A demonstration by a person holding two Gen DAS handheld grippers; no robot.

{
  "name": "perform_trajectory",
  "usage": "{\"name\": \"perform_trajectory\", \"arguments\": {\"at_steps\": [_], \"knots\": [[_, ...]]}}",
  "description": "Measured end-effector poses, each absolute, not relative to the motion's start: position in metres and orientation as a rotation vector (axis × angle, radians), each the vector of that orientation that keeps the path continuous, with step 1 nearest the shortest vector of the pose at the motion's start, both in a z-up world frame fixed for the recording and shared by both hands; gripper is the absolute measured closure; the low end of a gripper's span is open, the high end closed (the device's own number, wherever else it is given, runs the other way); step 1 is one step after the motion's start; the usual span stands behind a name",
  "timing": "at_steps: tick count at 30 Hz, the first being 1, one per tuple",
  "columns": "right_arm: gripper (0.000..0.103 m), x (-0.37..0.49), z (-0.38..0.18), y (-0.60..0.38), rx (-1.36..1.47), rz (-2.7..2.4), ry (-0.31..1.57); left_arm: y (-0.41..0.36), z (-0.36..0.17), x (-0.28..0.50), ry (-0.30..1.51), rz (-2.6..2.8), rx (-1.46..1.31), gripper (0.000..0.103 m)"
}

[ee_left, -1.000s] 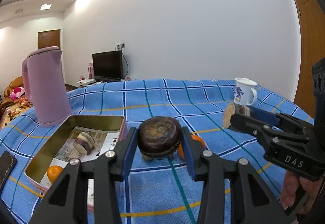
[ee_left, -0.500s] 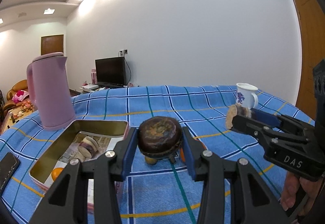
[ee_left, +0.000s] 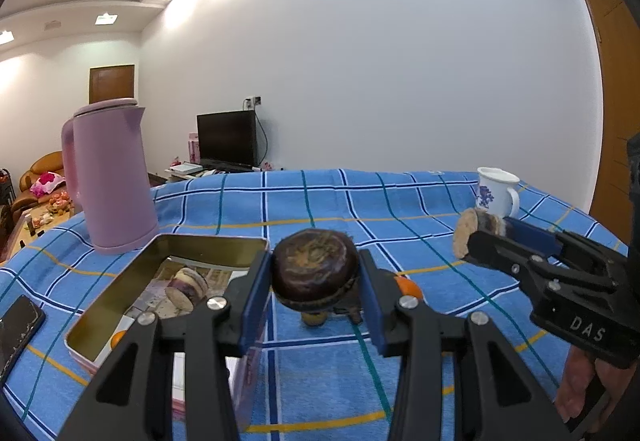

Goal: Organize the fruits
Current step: 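Lift the mangosteen with the left tool while the right tool lifts the striped cylinder, then carry the mangosteen over the tin box while the right tool carries the cylinder there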

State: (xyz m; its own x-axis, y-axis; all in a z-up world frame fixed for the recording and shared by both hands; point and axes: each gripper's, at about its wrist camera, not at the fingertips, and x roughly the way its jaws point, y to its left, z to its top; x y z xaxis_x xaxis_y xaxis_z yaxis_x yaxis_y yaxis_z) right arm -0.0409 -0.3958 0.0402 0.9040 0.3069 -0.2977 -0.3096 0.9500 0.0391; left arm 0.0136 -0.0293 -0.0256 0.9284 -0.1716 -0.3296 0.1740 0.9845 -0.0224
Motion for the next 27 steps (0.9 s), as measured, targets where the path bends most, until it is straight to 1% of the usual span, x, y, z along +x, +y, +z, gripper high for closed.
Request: {"name": "perform_trajectory", "arguments": {"at_steps": [27], "knots": [[0.052,-0.027,0.038,-0.343,-0.024,0.403,0.328,0.003,-0.029,0.027,0.368,-0.105,-0.016,0.059]]}}
